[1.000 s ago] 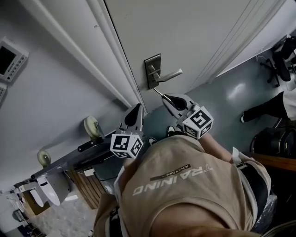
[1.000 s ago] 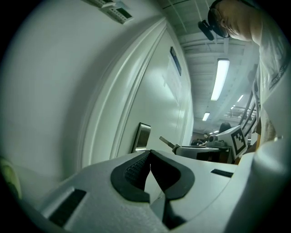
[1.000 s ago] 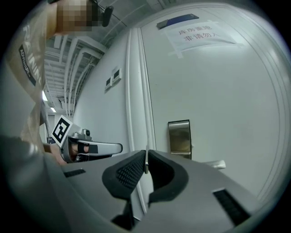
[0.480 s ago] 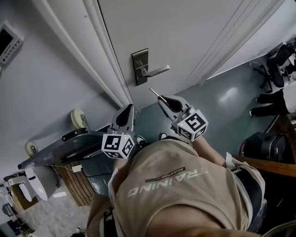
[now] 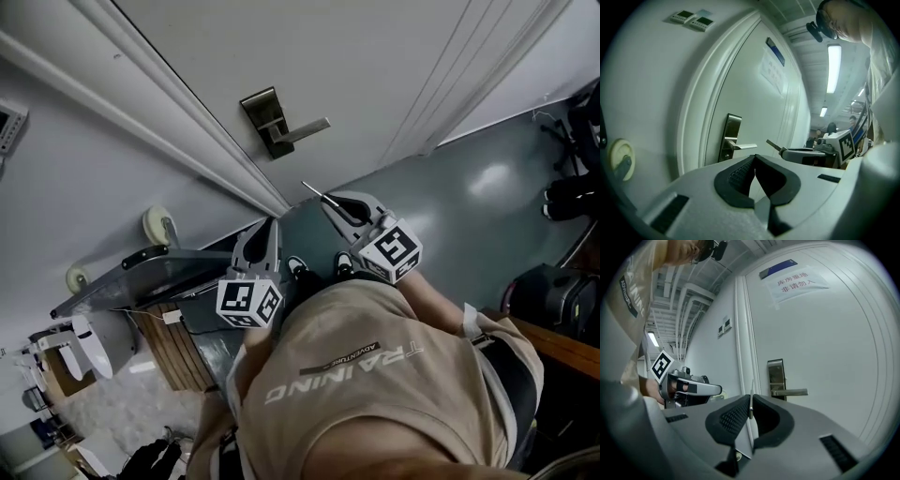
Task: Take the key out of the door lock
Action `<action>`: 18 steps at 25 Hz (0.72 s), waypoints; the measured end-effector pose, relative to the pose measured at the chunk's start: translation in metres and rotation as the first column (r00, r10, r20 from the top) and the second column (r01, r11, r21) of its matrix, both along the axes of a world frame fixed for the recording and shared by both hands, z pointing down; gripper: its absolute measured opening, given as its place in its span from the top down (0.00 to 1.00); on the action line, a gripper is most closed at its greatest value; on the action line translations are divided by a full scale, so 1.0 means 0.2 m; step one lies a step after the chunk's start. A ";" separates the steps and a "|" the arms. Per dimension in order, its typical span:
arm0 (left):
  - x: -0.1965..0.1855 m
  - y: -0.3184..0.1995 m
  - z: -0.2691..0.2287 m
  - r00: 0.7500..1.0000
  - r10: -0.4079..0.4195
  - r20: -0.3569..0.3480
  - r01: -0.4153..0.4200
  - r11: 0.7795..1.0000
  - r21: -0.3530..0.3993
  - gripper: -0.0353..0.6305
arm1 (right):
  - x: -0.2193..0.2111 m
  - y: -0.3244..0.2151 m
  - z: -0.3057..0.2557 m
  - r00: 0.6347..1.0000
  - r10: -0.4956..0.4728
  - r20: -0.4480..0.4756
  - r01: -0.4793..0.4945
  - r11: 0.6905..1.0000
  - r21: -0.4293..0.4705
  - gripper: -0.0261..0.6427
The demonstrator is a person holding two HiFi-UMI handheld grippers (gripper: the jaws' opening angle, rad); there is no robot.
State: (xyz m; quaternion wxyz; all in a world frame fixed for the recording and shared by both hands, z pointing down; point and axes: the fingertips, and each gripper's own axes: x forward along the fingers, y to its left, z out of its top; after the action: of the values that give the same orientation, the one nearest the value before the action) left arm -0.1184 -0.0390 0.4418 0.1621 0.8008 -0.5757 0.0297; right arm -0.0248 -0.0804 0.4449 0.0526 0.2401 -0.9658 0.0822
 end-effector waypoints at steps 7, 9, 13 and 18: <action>0.02 0.10 0.06 0.996 -0.081 0.023 0.082 0.995 -0.061 0.94 | 0.00 0.00 0.08 0.996 -0.085 0.005 0.085 0.996 -0.017 0.92; 0.01 0.13 0.05 0.994 -0.101 0.030 0.103 0.993 -0.065 0.94 | -0.02 0.00 0.09 0.995 -0.103 0.007 0.104 0.994 -0.019 0.92; 0.00 0.16 0.05 0.992 -0.123 0.023 0.124 0.991 -0.060 0.94 | -0.05 0.02 0.07 0.993 -0.115 -0.001 0.115 0.993 -0.015 0.92; 0.00 0.12 0.05 0.998 -0.067 -0.002 0.067 0.997 -0.038 0.94 | -0.06 0.03 0.01 0.996 -0.084 -0.009 0.084 0.996 0.028 0.92</action>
State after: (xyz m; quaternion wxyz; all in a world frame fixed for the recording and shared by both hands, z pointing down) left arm -0.1190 -0.0151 0.4509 0.1790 0.7781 -0.6012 0.0338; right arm -0.0368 -0.0748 0.4474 0.0561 0.2004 -0.9759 0.0652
